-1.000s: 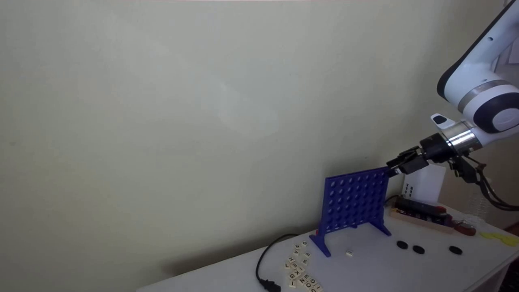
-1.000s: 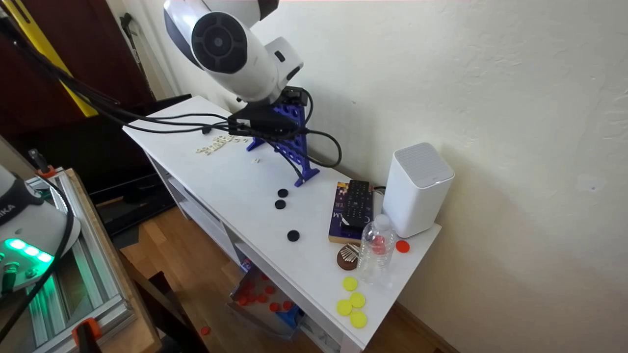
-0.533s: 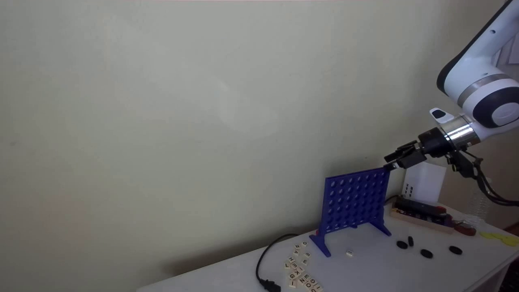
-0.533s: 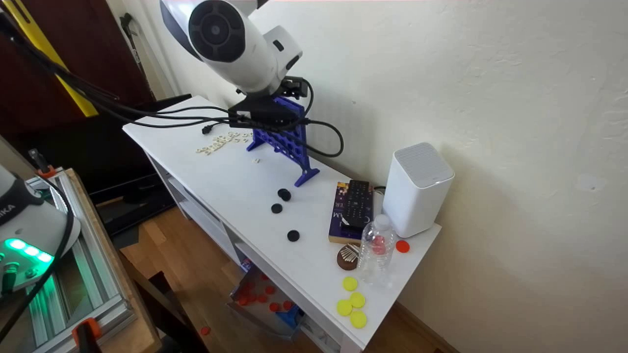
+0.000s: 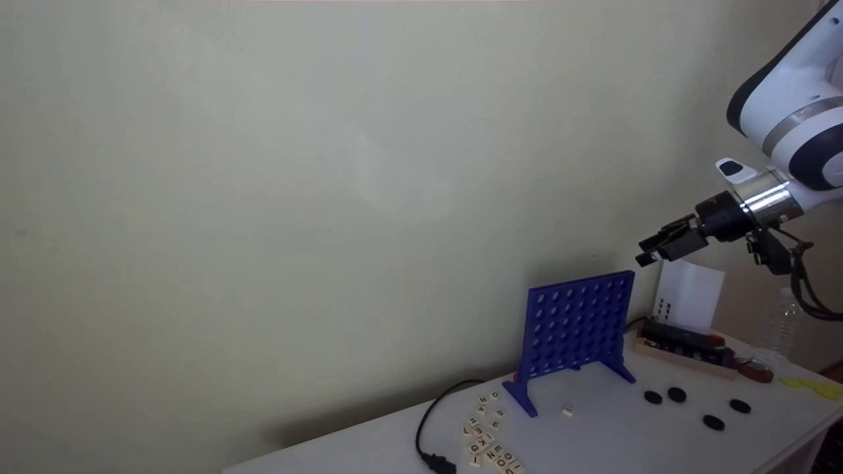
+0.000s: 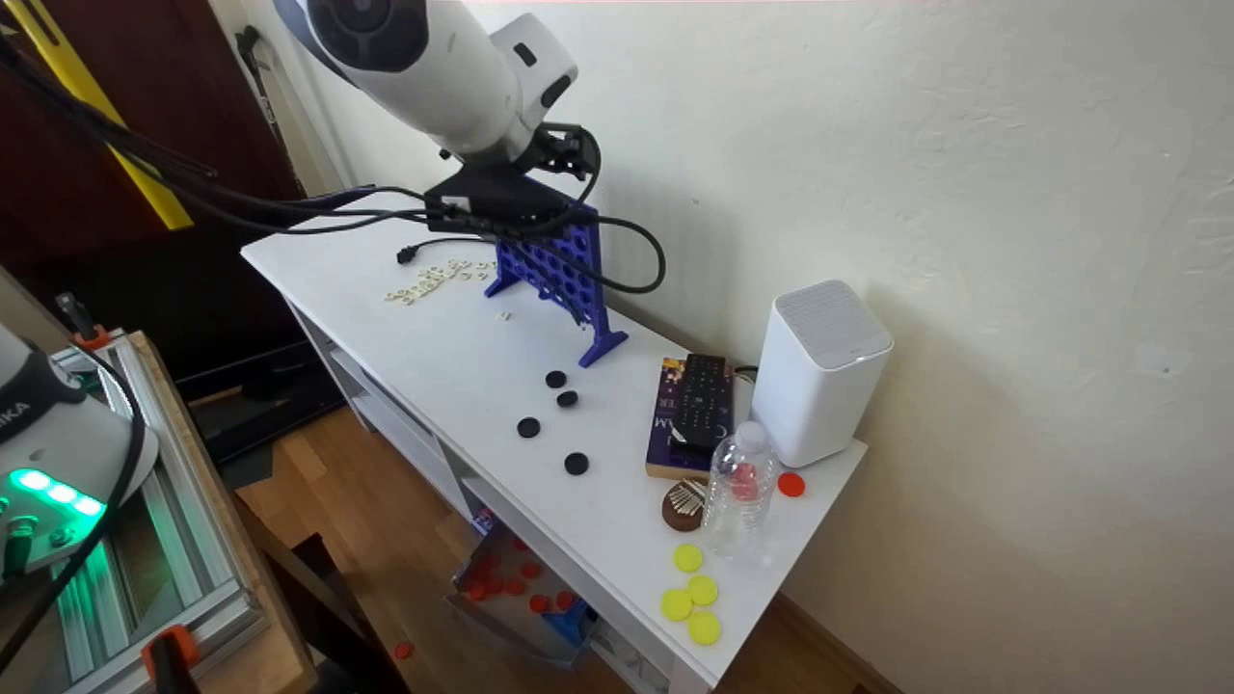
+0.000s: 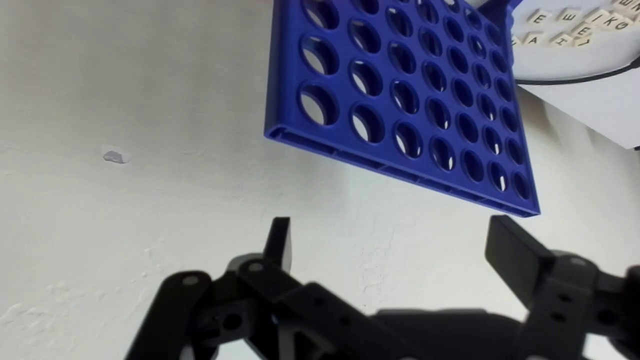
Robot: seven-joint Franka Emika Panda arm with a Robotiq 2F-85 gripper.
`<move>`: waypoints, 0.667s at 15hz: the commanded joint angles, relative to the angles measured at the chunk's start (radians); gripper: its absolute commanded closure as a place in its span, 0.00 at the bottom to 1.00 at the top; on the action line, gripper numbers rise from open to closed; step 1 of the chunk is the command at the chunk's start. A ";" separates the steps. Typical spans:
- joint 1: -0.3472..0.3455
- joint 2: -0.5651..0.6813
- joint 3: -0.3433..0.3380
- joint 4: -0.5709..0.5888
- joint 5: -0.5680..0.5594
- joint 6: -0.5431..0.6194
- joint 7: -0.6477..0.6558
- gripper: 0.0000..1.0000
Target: Put one black chip on top of the blue gameboard.
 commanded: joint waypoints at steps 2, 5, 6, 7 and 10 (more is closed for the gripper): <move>-0.004 -0.152 -0.011 -0.117 -0.090 0.129 0.174 0.00; -0.013 -0.191 -0.007 -0.166 -0.228 0.246 0.379 0.00; -0.020 -0.197 -0.008 -0.181 -0.292 0.266 0.446 0.00; -0.027 -0.196 -0.010 -0.195 -0.366 0.285 0.524 0.00; -0.056 -0.186 -0.029 -0.223 -0.586 0.298 0.739 0.00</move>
